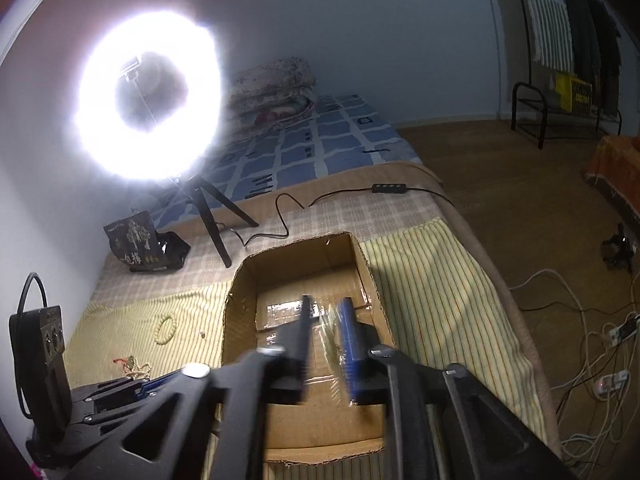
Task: Organize jewelry
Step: 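Open the left gripper over the box while the right gripper drops the pearls in, then move the left tool toward the jade pendant while the right tool approaches the black bangle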
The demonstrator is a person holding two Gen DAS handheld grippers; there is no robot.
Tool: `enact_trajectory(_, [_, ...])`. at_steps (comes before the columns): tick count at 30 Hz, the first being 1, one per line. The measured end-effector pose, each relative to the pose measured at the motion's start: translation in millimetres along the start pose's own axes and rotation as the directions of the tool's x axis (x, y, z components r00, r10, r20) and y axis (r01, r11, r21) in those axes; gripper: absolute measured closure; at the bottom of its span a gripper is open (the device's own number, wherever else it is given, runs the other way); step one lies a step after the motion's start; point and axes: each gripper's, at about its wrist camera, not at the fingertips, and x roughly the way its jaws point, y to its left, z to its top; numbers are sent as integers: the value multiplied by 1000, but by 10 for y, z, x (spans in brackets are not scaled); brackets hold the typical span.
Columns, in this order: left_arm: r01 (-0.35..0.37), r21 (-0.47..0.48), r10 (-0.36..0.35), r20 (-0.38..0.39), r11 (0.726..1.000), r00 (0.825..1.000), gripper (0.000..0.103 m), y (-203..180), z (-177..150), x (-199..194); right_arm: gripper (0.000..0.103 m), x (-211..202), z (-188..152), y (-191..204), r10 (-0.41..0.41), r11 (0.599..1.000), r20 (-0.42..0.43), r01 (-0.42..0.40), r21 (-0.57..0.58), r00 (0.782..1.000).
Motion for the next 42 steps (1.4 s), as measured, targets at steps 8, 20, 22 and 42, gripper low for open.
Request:
enact_trajectory(8, [-36, 22, 35, 21, 999, 999, 36, 21, 8, -63, 7, -112, 5, -52, -76, 997, 61, 75, 17, 995])
enact_trajectory(20, [-70, 61, 69, 27, 996, 997, 36, 0, -50, -140, 5, -87, -7, 23, -84, 996, 54, 84, -6, 995])
enact_trajectory(22, [-85, 68, 82, 36, 994, 996, 36, 15, -60, -186, 4, -92, -21, 48, -84, 996, 54, 85, -12, 995])
enact_trajectory(42, [-237, 18, 233, 111, 971, 966, 36, 565, -142, -1098, 3, -379, -116, 584, -34, 994, 88, 43, -100, 996])
